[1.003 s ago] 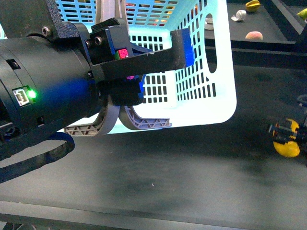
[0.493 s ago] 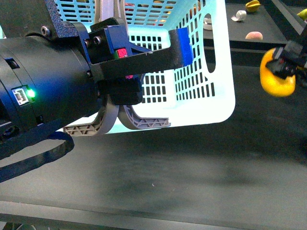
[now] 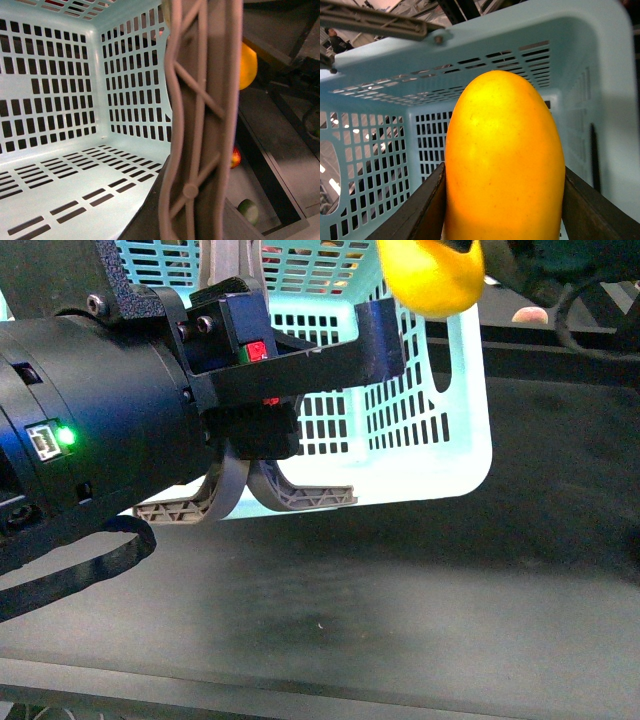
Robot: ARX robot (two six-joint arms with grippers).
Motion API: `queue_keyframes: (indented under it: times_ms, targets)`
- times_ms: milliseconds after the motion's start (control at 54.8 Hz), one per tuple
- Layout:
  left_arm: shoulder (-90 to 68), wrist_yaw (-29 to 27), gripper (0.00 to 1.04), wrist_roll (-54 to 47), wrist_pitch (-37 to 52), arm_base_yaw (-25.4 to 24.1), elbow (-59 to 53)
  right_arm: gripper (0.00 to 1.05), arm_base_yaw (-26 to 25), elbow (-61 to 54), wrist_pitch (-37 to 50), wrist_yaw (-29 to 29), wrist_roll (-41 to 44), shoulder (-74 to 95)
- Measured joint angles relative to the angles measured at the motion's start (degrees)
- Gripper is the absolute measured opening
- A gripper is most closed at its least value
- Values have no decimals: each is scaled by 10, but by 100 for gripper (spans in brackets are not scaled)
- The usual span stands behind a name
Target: Pick mango with right arm and hold basket with left
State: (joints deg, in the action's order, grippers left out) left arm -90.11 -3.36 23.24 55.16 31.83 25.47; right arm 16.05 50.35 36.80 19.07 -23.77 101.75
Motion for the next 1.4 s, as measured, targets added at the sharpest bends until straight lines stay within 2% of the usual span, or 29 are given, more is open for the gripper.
queue_keyframes:
  times_ms: [128,328,639,839,1149,1405]
  targets:
    - [0,0,5,1,0,0,0,55,28,25,-11,-17,4,30]
    - [0,0,5,0,0,0,0,56,38,43,-8,-31,4,64]
    - [0,4,5,-1,0,0,0,98,38,41,8,-40,-5,56]
    - [-5,0,5,8,0,0,0,96,22,12,17,-69,-19,1]
    - [-5,0,5,6,0,-1,0,96,-42,-98,11,-136,-30,-166]
    - [-5,2,5,6,0,-1,0,96,-91,-252,-62,-176,-3,-402]
